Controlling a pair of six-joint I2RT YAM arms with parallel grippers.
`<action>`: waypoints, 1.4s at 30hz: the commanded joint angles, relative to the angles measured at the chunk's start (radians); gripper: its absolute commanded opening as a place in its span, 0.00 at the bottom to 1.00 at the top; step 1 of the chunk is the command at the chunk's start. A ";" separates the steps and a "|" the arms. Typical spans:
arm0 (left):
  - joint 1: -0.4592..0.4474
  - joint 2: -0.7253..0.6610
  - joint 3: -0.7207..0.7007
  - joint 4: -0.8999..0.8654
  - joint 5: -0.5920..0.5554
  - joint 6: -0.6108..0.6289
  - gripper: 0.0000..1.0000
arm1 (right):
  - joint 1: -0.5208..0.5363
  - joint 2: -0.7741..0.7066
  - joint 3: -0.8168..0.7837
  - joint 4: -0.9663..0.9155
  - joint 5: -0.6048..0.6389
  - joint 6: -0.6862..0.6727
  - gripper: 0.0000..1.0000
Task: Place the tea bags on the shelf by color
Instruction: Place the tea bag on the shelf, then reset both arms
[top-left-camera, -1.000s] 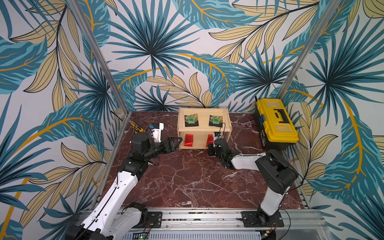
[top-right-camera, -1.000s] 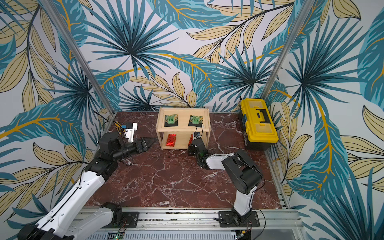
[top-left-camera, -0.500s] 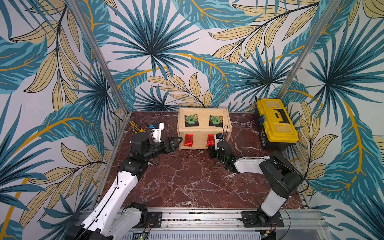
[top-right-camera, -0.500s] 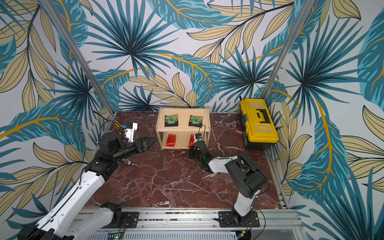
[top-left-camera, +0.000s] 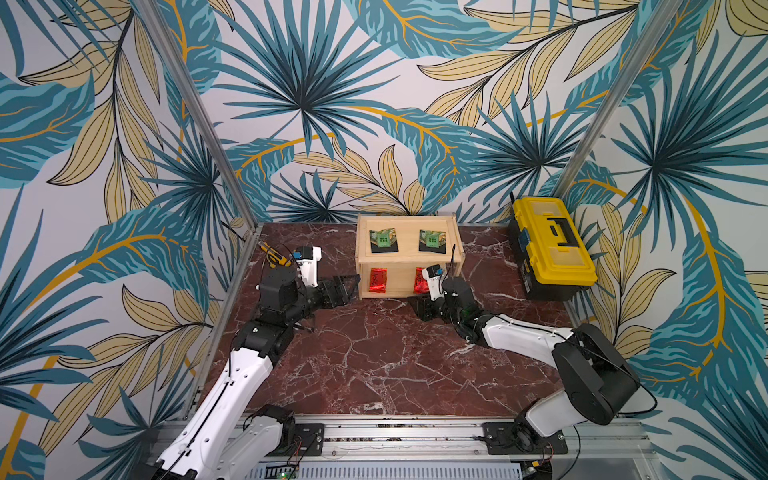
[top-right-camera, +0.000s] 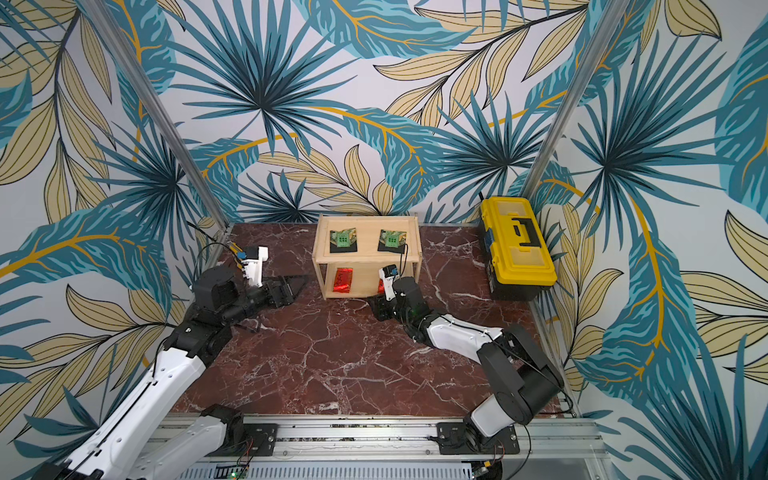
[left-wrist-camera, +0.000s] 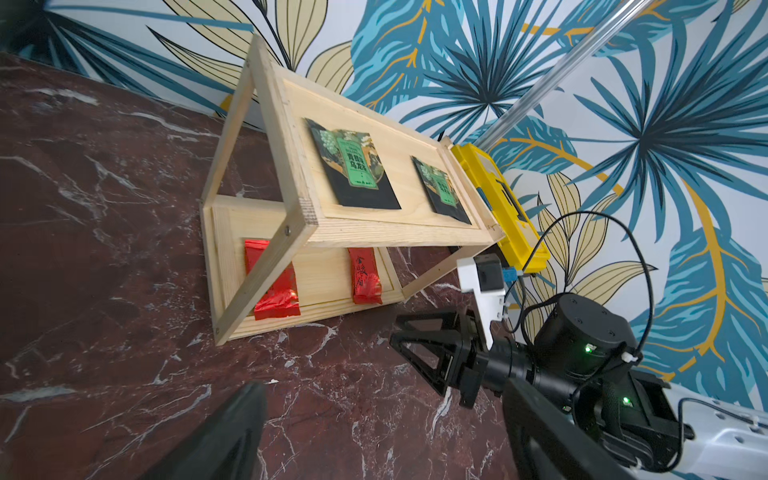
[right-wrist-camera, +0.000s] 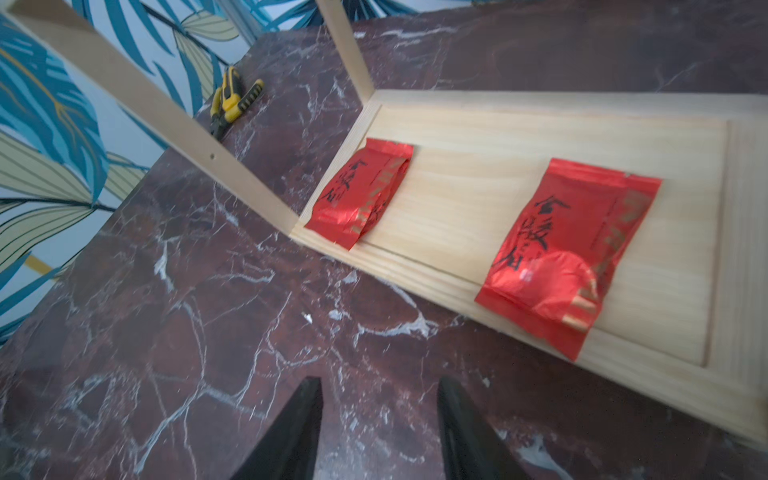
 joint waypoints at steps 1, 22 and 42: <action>0.008 -0.050 -0.003 0.024 -0.093 0.046 1.00 | 0.003 -0.059 -0.030 -0.120 -0.096 -0.029 0.52; 0.019 0.066 -0.245 0.432 -0.776 0.574 1.00 | -0.004 -0.610 -0.110 -0.183 0.714 -0.379 0.80; 0.266 0.379 -0.323 0.726 -0.555 0.643 1.00 | -0.404 -0.228 -0.406 0.492 0.516 -0.351 0.99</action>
